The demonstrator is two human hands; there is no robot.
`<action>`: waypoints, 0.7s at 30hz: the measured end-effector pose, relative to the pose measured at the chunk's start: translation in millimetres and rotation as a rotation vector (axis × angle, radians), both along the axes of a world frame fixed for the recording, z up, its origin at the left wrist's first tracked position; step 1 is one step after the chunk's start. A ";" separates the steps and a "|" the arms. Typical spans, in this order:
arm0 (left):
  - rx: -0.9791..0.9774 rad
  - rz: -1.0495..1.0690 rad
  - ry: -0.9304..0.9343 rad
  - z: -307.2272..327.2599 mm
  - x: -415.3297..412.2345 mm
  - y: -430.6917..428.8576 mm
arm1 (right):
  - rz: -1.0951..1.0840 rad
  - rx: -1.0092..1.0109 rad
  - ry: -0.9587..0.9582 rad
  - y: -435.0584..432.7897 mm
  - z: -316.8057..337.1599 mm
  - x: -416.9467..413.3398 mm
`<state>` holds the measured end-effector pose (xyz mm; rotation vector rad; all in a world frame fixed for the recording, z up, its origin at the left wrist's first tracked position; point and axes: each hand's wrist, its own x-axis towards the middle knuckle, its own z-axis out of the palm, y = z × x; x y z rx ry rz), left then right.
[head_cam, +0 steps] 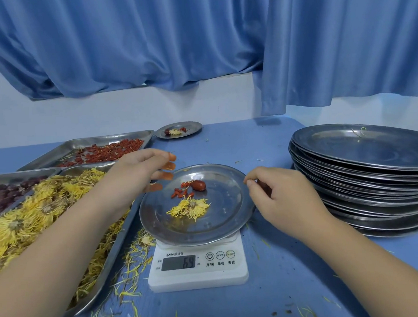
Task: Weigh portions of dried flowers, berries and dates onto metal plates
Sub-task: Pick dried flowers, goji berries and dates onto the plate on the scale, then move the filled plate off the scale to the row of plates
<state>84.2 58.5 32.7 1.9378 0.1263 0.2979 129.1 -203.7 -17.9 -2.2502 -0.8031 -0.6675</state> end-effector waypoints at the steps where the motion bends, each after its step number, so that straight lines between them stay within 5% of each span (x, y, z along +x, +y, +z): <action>1: -0.059 0.015 -0.027 -0.7 -2.6 0.4 | -0.018 0.013 -0.001 -0.3 0.0 0.7; 8: -0.553 0.031 -0.111 -15.0 -19.9 7.5 | -0.076 0.030 0.360 3.9 -5.9 6.6; 14: -0.804 -0.016 -0.191 -18.2 -33.0 19.3 | 0.072 0.337 0.786 11.7 -5.0 3.1; 21: -0.938 0.002 -0.213 -20.0 -43.9 22.5 | 0.219 0.662 0.981 16.0 -2.7 -5.3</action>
